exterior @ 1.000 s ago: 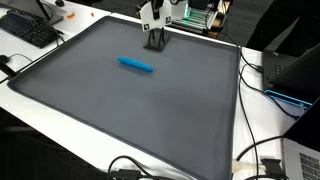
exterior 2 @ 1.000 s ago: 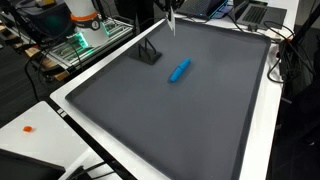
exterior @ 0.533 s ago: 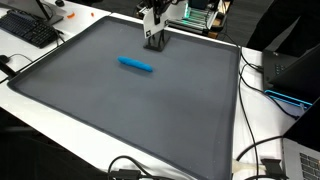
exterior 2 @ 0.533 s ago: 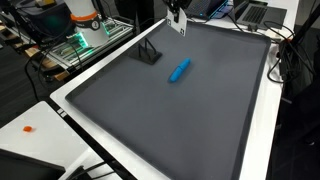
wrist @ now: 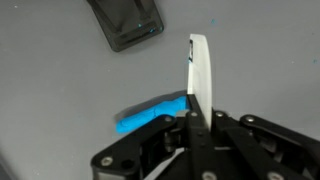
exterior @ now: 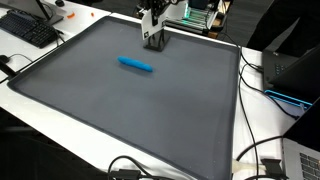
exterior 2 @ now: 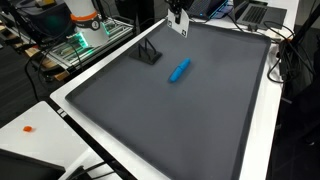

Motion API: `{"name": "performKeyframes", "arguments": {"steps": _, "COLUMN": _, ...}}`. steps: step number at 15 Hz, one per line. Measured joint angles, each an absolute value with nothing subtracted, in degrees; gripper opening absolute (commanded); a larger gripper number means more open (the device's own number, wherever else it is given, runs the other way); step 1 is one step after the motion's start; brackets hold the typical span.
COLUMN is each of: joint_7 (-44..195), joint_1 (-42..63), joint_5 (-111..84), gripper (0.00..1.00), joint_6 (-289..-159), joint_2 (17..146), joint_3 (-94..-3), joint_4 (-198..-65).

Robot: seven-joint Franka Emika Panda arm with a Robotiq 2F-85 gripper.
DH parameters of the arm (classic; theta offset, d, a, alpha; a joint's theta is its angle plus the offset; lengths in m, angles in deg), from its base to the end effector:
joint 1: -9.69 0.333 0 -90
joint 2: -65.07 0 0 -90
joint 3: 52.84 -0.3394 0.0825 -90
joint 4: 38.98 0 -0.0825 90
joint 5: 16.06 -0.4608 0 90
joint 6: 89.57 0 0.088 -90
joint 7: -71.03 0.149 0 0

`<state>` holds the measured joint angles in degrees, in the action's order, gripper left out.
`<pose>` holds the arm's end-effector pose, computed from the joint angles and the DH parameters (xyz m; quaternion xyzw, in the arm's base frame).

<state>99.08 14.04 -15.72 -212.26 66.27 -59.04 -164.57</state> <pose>0.5753 0.1067 0.3059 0.9880 -0.1503 -0.0333 0.0130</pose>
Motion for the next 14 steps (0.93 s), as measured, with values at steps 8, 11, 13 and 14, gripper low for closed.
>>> {"name": "performKeyframes", "arguments": {"steps": 8, "joint_7": 88.2, "joint_1": 15.1, "joint_5": -15.3, "gripper": 0.01, "joint_6": -214.3, "joint_2": 68.5, "joint_3": -59.2, "joint_4": -163.4}}
{"name": "performKeyframes", "arguments": {"steps": 11, "joint_7": 82.9, "joint_1": 15.4, "joint_5": -14.3, "gripper": 0.01, "joint_6": -217.3, "joint_2": 71.2, "joint_3": -59.2, "joint_4": -162.6}}
{"name": "performKeyframes", "arguments": {"steps": 13, "joint_7": 81.6, "joint_1": 15.4, "joint_5": -12.8, "gripper": 0.01, "joint_6": -219.9, "joint_2": 73.2, "joint_3": -59.1, "joint_4": -162.1}}
{"name": "performKeyframes", "arguments": {"steps": 14, "joint_7": 81.1, "joint_1": 15.4, "joint_5": -12.1, "gripper": 0.01, "joint_6": -221.0, "joint_2": 74.1, "joint_3": -59.0, "joint_4": -161.8}}
